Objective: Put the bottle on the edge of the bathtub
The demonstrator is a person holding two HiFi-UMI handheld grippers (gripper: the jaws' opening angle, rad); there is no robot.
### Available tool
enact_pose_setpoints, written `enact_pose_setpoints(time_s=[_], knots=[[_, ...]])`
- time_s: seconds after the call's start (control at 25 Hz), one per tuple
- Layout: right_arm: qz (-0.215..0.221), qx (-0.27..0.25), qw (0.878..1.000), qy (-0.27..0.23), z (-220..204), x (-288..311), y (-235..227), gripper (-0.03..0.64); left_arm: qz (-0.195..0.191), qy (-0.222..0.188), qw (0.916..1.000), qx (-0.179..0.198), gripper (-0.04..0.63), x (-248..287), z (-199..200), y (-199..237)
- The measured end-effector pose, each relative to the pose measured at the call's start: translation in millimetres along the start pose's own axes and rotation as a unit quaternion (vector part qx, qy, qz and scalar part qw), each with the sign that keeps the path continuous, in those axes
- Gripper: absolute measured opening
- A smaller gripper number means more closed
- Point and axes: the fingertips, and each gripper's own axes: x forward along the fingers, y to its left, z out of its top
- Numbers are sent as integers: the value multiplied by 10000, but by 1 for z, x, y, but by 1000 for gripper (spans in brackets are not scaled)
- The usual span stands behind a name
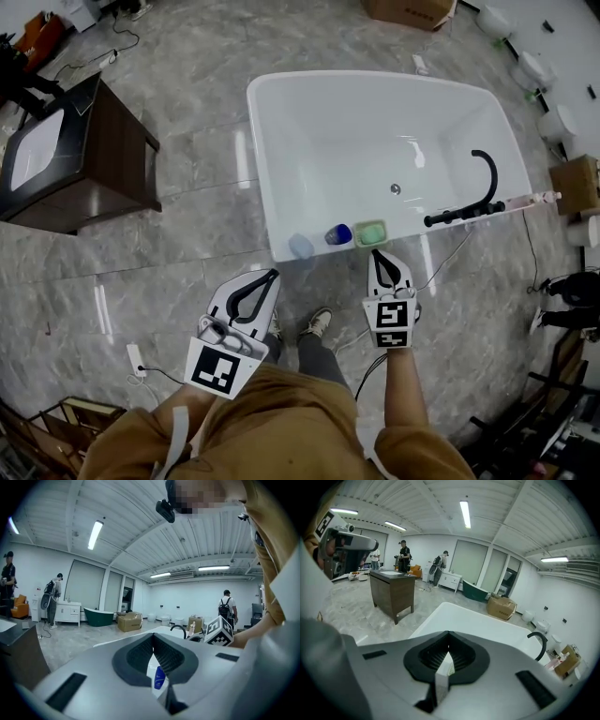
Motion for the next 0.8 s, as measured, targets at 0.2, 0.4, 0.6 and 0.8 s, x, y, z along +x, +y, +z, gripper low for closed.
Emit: enact_pose_setpoints(time_s=[0.2, 0.4, 0.6, 0.8], knots=[[-191, 80, 9998, -40, 17, -15, -14, 5, -97, -106, 9999, -27, 8, 5, 9, -5], [-281, 251, 9991, -207, 40, -34, -23, 5, -168, -245, 9996, -6, 8, 10, 20, -6], [-314, 488, 9972, -467, 73, -53, -34, 5, -211, -382, 9990, 1, 8, 17, 34, -6], [-287, 500, 9947, -846, 106, -70, -47, 5, -222, -610, 9978, 111, 8, 22, 53, -12]])
